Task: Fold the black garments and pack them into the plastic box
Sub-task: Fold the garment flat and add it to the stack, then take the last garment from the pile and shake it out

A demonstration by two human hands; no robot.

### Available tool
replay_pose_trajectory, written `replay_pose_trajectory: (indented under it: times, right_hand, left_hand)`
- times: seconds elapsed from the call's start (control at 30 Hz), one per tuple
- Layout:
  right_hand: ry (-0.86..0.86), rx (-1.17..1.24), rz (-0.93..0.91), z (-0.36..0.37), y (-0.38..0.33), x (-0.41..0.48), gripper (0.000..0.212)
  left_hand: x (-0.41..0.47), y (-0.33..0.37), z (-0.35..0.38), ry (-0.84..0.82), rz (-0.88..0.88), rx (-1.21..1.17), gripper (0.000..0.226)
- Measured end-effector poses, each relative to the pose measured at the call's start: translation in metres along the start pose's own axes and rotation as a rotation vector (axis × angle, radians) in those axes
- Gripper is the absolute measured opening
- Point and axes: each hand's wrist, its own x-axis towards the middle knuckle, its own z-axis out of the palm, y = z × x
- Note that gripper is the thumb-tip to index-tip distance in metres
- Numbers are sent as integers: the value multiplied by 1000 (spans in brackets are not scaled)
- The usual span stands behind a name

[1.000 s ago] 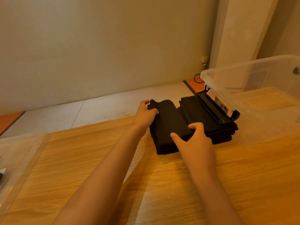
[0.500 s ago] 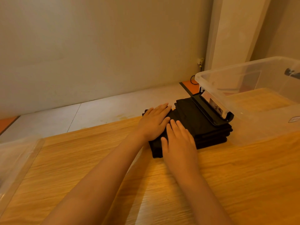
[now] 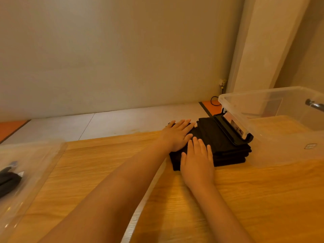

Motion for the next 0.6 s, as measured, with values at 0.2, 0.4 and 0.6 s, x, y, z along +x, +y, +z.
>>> replay_pose_trajectory:
  times: [0.2,0.4,0.6]
  right_hand:
    - [110,71,-44,-40,-8,-11,55]
    - [80,267,-336,-42,-96,-49,53]
    - [-70,364,-758,4,-220,-95,49]
  left_hand:
    - [-71,-32,-30,239,-199,-228,58]
    - [-219,-115,-50,268,-333,-63,61]
    - [-360,-205,-34,209,-631,-38,63]
